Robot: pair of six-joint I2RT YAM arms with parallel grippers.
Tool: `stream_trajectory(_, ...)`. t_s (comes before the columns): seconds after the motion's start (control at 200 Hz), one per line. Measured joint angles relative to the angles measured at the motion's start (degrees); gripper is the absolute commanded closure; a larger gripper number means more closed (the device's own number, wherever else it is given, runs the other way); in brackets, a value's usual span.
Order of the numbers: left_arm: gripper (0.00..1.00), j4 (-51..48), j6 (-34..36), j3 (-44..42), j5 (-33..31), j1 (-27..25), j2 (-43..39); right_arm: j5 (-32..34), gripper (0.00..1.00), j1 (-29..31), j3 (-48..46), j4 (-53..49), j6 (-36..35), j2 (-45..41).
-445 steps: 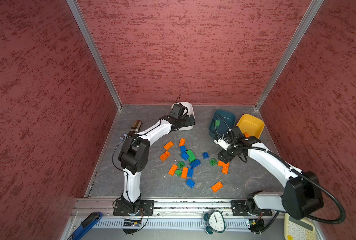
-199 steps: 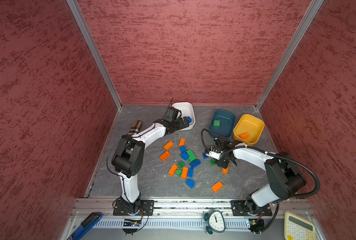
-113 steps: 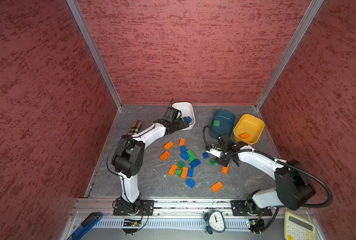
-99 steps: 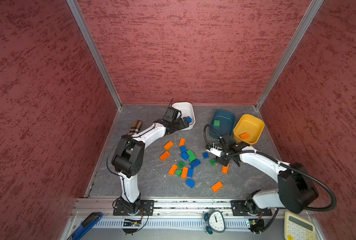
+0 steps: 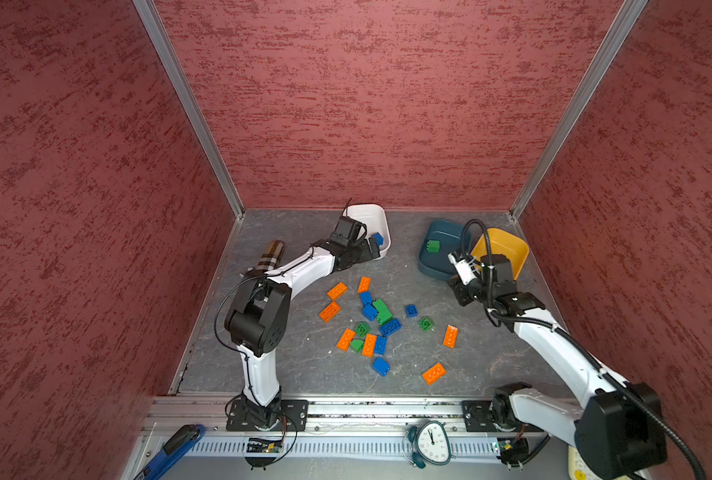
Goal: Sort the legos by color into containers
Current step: 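Lift the orange brick toward the yellow tub with the right gripper, then open the right gripper to drop the orange brick into the yellow tub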
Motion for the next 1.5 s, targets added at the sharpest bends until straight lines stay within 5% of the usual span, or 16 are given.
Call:
stream_trajectory(0.306,0.01,-2.4,0.4,0.0,-4.2,-3.9,-0.1,2.6,0.77,-12.0,-0.7,9.8,17.7,4.5)
stream_trajectory(0.621,0.01,-4.7,0.6,-0.9,-6.7,-5.5,-0.1,6.9,0.74,-17.8,6.0,10.3,24.0,18.2)
stream_trajectory(0.862,0.01,-5.8,1.3,-1.4,-8.7,-5.7,-0.6,10.7,0.48,-19.3,13.2,10.2,24.0,27.4)
stream_trajectory(1.152,0.01,-6.0,1.3,-1.9,-9.3,-5.8,-0.9,6.9,0.23,-19.3,19.1,7.5,25.2,31.2)
stream_trajectory(1.267,0.00,-5.9,1.3,-2.3,-9.4,-5.8,-1.0,5.4,0.02,-19.3,19.0,4.6,27.1,29.8)
stream_trajectory(1.503,0.01,-5.8,1.3,-2.7,-9.4,-5.8,-1.3,3.3,0.01,-19.3,14.9,-0.3,30.6,18.6)
